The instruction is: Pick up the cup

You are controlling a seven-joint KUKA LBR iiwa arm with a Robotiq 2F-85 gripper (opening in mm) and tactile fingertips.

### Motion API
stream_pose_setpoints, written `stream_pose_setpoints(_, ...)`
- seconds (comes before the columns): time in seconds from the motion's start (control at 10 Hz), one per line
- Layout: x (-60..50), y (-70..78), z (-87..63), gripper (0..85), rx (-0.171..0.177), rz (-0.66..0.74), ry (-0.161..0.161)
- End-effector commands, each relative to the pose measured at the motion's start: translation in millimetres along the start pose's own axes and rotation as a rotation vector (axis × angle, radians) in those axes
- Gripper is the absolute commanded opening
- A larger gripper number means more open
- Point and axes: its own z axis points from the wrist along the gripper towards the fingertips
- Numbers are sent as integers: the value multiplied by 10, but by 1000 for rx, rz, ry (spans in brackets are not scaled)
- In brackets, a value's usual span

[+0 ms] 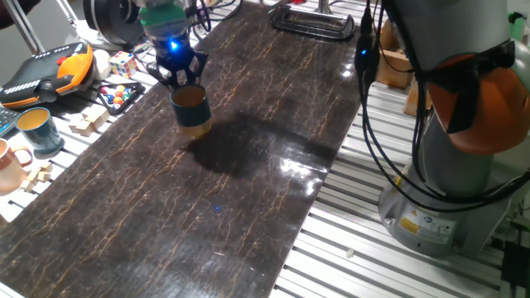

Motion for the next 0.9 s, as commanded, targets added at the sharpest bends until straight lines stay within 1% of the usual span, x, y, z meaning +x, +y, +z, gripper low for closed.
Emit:
stream_pose_setpoints(0.0,18,-22,-25,10,11,92,2)
stream_pose_setpoints(0.2,30,-37,-39,10,13,90,18)
stream_pose_setpoints(0.3,30,-37,-39,10,8,104,27)
stream_pose_setpoints(0.5,30,-37,-39,10,4,110,-6)
stream_pose_setpoints(0.6,30,-37,-39,10,-6,147,-19)
stream_pose_setpoints(0.7,30,-37,-39,10,-17,220,-25)
stream_pose_setpoints(0.8,30,-37,-39,10,-12,253,-43)
